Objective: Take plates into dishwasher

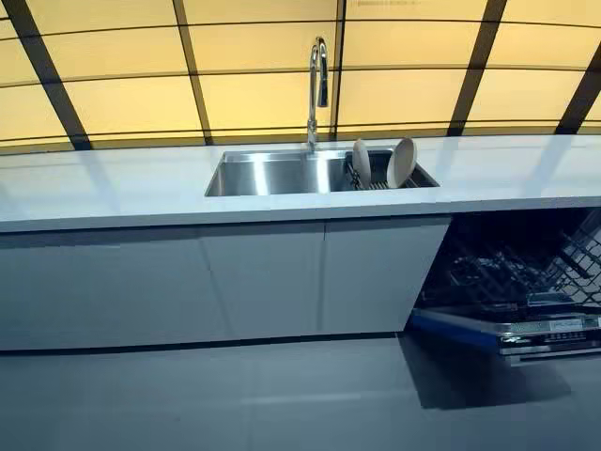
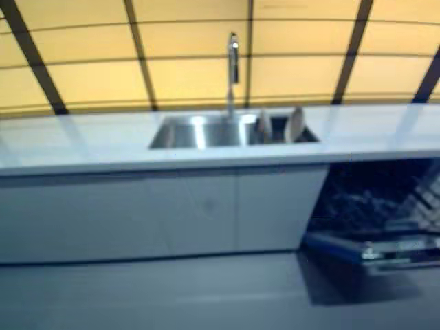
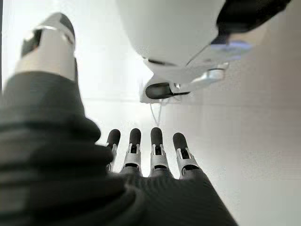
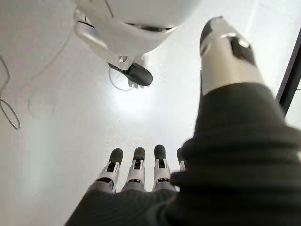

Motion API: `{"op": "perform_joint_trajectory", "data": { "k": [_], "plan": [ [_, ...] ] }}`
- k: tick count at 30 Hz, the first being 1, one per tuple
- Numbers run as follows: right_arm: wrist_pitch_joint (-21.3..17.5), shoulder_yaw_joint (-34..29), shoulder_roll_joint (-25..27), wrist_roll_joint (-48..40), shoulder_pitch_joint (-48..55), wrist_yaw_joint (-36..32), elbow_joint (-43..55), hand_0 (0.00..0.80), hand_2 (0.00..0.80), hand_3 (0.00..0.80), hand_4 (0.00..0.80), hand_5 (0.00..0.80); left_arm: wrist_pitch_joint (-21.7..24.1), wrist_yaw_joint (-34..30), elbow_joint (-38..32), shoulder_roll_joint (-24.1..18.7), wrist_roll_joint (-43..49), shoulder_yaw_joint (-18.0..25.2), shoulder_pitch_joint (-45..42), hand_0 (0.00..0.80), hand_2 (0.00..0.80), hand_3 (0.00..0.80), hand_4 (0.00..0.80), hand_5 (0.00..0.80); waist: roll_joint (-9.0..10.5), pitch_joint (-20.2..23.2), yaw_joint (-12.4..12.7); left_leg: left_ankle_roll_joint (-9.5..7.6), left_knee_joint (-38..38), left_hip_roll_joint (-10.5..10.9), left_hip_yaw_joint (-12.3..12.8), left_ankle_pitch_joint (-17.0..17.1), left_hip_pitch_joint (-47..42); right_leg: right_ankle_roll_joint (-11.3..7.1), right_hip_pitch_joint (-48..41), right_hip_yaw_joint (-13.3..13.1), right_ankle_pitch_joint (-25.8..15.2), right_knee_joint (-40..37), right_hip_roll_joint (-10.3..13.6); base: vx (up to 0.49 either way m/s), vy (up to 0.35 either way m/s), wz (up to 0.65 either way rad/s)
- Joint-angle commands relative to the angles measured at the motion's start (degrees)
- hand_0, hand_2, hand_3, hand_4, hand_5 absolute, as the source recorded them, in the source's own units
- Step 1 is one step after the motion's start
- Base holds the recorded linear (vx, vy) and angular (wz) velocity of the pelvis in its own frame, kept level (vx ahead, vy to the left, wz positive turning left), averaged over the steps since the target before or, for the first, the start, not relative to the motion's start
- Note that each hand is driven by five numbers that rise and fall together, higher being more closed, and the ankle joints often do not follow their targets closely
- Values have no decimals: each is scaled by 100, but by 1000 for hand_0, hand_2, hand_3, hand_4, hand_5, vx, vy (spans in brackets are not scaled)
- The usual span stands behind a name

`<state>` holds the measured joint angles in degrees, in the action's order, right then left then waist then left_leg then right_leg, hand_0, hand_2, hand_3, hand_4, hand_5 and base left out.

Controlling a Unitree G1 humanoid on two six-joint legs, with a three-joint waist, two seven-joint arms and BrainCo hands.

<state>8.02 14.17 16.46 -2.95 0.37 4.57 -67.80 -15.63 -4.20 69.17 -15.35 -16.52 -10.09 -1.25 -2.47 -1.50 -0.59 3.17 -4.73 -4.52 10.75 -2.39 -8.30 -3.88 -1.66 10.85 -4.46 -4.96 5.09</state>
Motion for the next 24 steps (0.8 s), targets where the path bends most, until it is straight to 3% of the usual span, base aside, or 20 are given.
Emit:
{"op": "perform_joint_trajectory", "data": {
  "k": [1, 12, 24],
  "plan": [
    [-61, 140, -42, -127, -236, 31, -215, 0, 0, 0, 0, 0, -56, 96, 192, -122, 124, -34, 240, 0, 0, 0, 0, 0, 297, -89, 1, -176, -27, 328, 141, 209, 311, -395, -245, 141, 150, 178, 76, 0, 0, 0],
    [-76, 137, -4, -167, -253, 21, -268, 0, 0, 0, 0, 0, 271, 170, 81, -94, -58, -101, 295, 0, 0, 0, 0, 0, 283, -148, 2, -166, -27, 318, 149, 216, 313, -381, -240, 176, 152, 182, 69, -9, 0, 0],
    [-33, 107, -88, -171, -194, 6, -334, 0, 0, 0, 0, 0, 237, 70, 226, -44, 121, -80, 181, 0, 0, 0, 0, 0, 292, -121, 29, -173, -27, 360, 92, 205, 282, -375, -318, 197, 153, 139, 57, -4, 0, 0]
  ]
}}
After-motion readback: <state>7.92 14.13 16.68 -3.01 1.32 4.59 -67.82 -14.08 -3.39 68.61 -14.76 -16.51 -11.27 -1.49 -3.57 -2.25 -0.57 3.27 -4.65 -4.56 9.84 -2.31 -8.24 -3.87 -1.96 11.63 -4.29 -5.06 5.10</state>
